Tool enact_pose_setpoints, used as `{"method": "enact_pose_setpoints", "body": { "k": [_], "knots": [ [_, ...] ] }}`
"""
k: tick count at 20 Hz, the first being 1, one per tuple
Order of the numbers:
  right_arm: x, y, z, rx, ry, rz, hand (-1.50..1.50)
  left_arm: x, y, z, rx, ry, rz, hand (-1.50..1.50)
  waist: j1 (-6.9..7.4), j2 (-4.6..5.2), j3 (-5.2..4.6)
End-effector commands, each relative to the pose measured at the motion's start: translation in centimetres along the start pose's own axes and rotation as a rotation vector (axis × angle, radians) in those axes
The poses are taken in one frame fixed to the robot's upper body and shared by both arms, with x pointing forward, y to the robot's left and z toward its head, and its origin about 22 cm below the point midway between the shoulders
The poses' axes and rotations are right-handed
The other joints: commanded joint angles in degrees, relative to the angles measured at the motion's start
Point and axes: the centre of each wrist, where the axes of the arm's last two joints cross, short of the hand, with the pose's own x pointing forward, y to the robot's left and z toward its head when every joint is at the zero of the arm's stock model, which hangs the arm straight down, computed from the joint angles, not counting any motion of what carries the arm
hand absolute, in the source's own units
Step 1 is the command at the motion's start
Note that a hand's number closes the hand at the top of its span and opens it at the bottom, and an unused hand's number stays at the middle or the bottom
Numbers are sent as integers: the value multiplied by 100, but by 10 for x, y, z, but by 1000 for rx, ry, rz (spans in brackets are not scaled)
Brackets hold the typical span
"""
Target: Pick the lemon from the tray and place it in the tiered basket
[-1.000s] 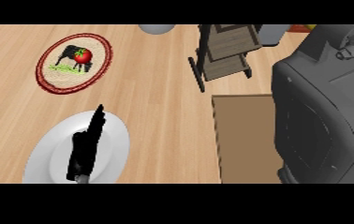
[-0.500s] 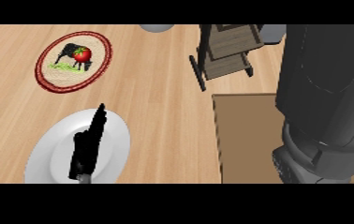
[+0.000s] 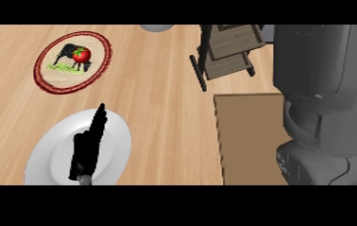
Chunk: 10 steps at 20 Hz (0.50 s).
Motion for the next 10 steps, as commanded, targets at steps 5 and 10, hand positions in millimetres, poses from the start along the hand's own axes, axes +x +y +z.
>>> {"method": "enact_pose_setpoints", "body": {
  "k": [5, 10],
  "knots": [
    [-10, 59, -27, 47, 168, -3, 150, -3, 10, 5, 15, 10, -10, 0, -62, -3, 4],
    [-21, 52, -40, 99, 267, -312, -150, 11, 19, -8, -10, -9, -20, 0, 42, 20, 6]
  ]
}}
